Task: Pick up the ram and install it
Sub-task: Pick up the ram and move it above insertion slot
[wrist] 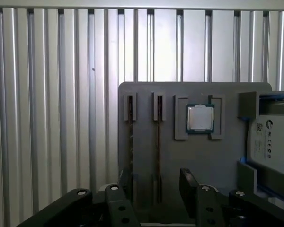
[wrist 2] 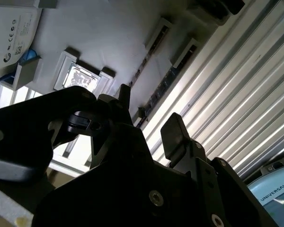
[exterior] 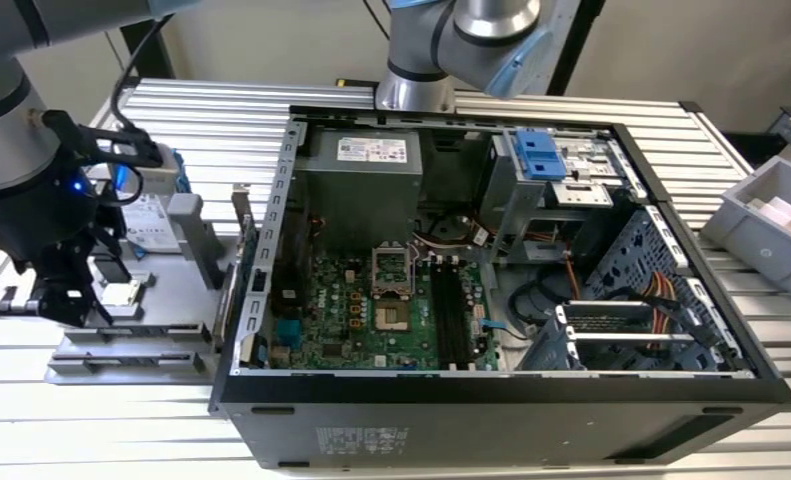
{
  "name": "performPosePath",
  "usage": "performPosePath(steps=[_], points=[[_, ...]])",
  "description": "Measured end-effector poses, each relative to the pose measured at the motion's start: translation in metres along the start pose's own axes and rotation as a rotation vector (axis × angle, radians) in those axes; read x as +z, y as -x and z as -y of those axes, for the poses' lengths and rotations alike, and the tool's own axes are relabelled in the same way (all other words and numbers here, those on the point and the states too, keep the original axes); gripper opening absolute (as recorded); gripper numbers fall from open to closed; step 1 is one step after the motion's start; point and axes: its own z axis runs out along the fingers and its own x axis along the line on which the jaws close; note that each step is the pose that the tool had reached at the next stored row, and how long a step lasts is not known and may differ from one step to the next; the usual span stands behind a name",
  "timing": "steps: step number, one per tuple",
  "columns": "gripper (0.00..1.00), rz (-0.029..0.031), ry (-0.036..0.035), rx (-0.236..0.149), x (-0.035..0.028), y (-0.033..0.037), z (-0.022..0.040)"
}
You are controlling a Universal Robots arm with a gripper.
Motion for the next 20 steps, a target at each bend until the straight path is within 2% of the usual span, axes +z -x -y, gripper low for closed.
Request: performPosePath(steps=[20], points=[[1.0,-0.0001,0.003,0.0,0.015,-0.0072,0.0004]])
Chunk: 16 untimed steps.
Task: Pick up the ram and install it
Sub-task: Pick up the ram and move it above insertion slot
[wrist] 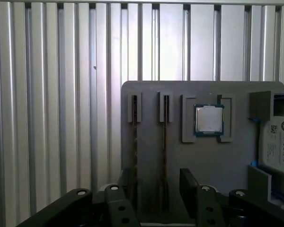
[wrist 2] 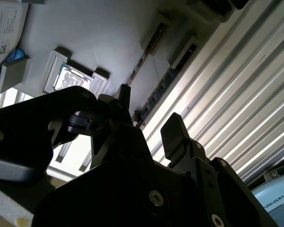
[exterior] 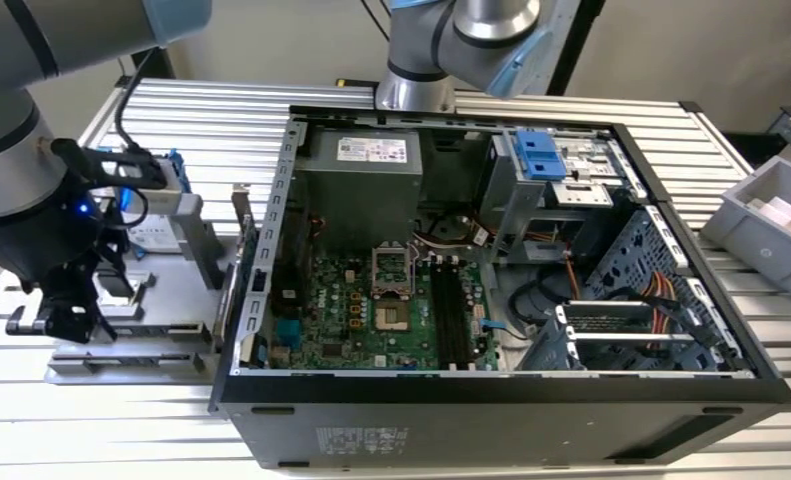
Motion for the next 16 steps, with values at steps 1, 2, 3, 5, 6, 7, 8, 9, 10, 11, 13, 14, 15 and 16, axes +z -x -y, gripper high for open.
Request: performPosePath(steps=[1,2,3,5,6,7,8,9,10,11,13,14,15,16], points=[[1.0,-0.0001,0.0001,0.0,0.0006,-0.0008,0.0],[1.0,0.0,0.0001,0.0,0.0013,-0.0015,0.0001],[1.0,0.0,0.0003,0.0,0.0018,-0.0022,0.0001],[1.0,0.0,0.0005,0.0,0.0031,-0.0035,0.0001],[1.0,0.0,0.0005,0.0,0.0037,-0.0041,0.0001],[1.0,0.0,0.0006,0.0,0.0044,-0.0048,0.0001],[1.0,0.0,0.0007,0.0,0.005,-0.0054,0.0002],[1.0,0.0,0.0007,0.0,0.0056,-0.0061,0.0002],[1.0,0.0001,0.0007,0.0,0.0063,-0.0068,0.0002],[1.0,0.0,0.0008,0.0,0.0069,-0.0074,0.0002],[1.0,0.0001,0.0007,0.0,0.0084,-0.0084,0.0003],[1.0,0.0002,0.0007,0.0,0.0091,-0.0087,0.0003],[1.0,0.0001,0.0007,0.0,0.0098,-0.0091,0.0003],[1.0,0.0,0.0008,0.0,0.0104,-0.0096,0.0003]])
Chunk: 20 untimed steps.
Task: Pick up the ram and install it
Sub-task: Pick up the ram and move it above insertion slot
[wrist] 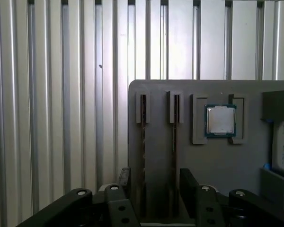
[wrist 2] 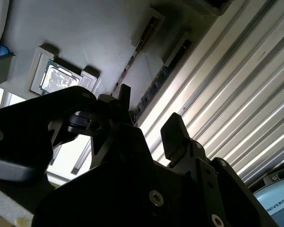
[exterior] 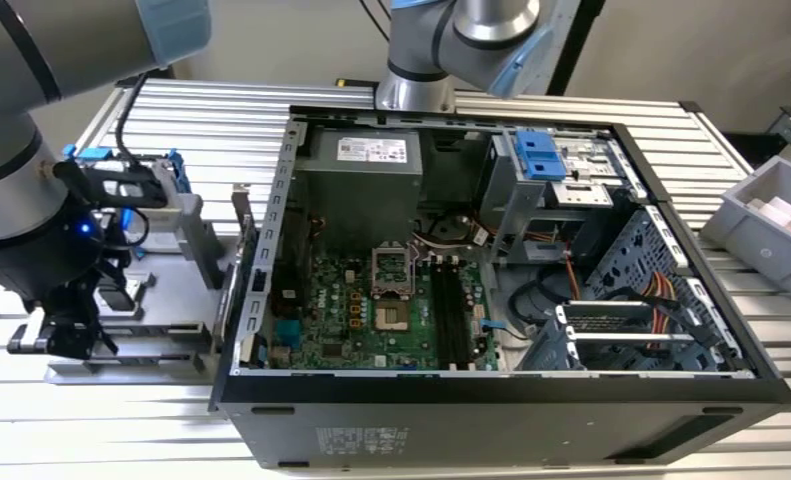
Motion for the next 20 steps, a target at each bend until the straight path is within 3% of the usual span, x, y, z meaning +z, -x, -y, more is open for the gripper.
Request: performPosePath(steps=[20], points=[[1.0,0.0,0.0003,0.0,0.0131,-0.003,0.0003]])
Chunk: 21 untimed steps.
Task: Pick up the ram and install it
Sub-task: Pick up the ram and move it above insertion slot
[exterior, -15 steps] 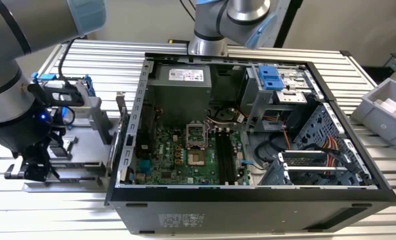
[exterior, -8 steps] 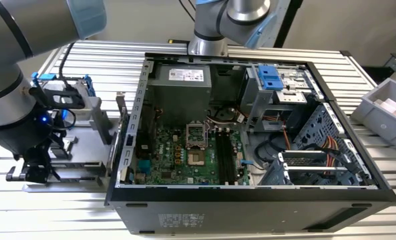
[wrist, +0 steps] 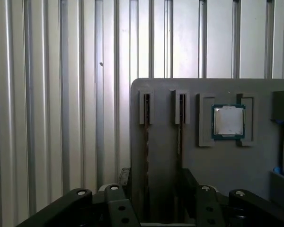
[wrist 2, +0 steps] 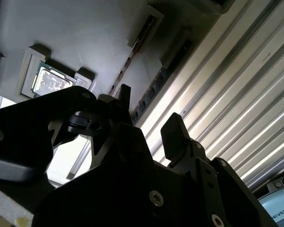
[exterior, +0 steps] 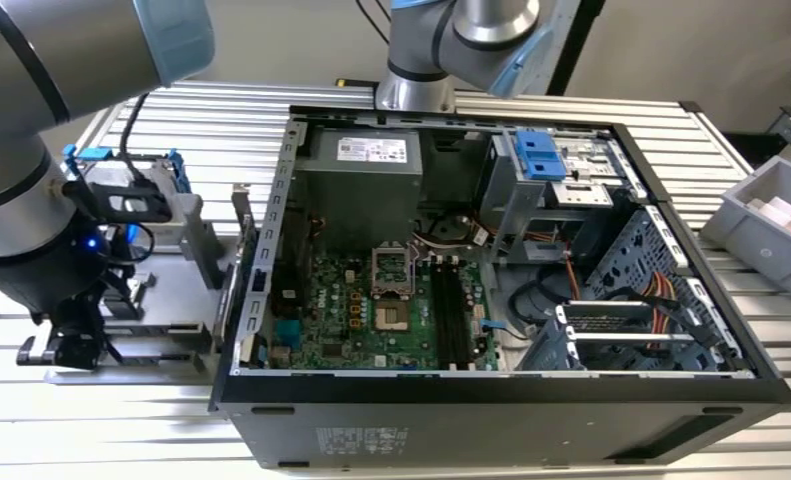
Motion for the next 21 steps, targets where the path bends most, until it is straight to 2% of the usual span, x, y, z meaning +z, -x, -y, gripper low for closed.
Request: performPosePath(steps=[21], points=[[1.0,0.0,0.0,0.0,0.022,-0.0033,0.0004]])
